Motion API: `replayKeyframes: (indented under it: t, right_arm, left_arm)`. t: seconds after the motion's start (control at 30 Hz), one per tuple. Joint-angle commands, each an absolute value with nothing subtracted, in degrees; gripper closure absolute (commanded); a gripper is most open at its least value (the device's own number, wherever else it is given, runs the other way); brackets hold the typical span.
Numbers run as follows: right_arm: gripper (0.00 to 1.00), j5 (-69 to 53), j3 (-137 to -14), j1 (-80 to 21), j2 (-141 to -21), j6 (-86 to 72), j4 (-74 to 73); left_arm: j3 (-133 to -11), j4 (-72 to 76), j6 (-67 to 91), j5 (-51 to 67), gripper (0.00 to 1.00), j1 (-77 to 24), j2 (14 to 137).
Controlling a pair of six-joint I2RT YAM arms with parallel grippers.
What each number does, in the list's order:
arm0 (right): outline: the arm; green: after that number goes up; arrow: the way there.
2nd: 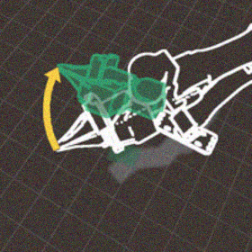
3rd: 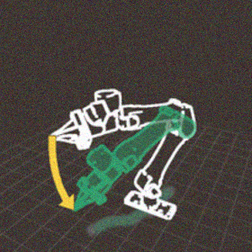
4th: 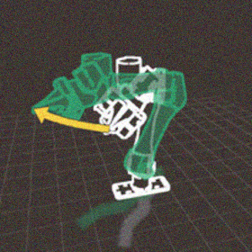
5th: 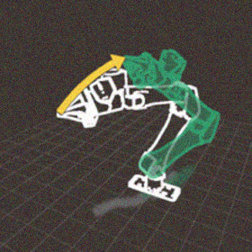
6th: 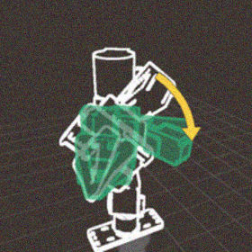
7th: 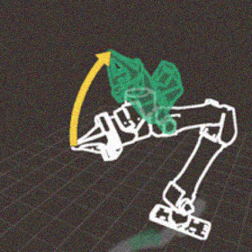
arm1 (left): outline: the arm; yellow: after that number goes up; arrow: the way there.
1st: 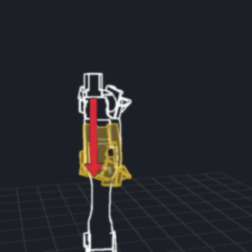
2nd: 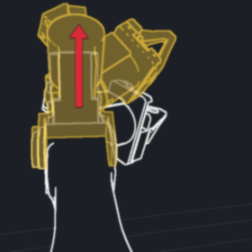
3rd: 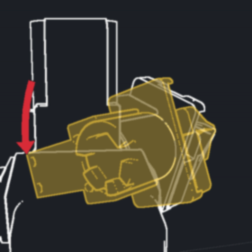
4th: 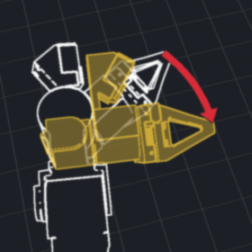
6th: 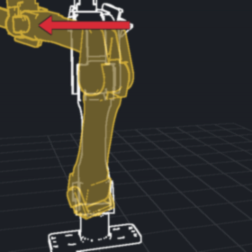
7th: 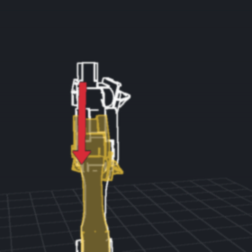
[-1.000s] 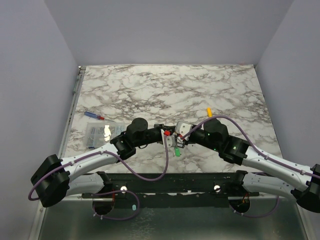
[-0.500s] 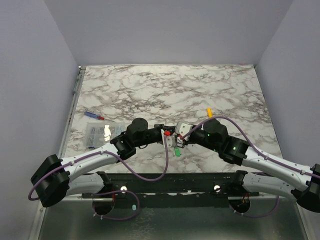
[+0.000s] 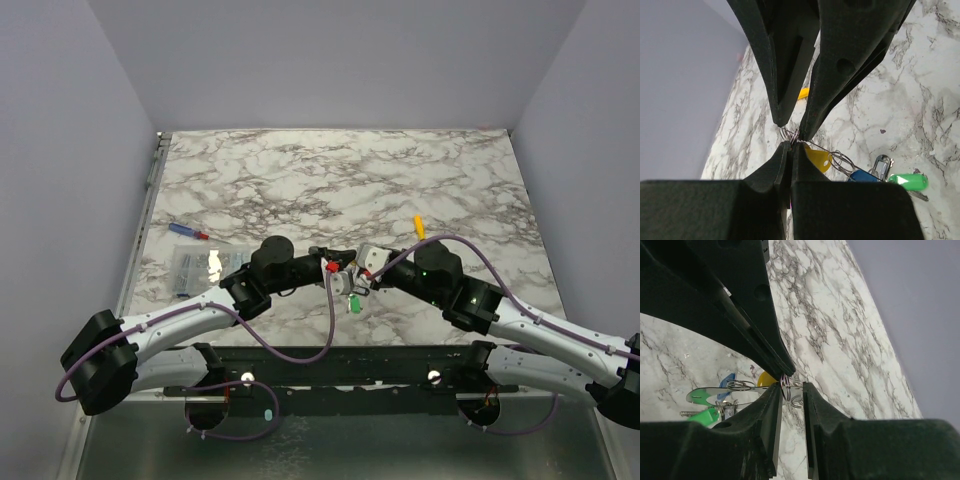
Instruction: Put the keys on the keyring
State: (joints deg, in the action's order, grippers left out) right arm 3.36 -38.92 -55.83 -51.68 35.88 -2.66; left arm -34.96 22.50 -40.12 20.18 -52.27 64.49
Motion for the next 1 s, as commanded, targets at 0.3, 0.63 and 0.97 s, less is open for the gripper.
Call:
replayKeyframes:
  t: [0.3,0.63,0.97]
  right_arm:
    - [0.76,4.5,-38.0,-56.1,-51.1,35.4,-0.5]
    - [0.9,2.4,-36.9,-56.1,-50.3,36.2,-0.5]
    - [0.99,3.8,-36.4,-56.1,-47.8,36.8,2.7]
  left_arm:
    - [-35.6,25.4,-39.8,23.0,1.0,-52.6,63.5]
    - [-35.6,25.4,-39.8,23.2,1.0,-52.6,63.5]
    - [-35.1,25.5,-40.7,23.4,0.81,-52.6,62.3]
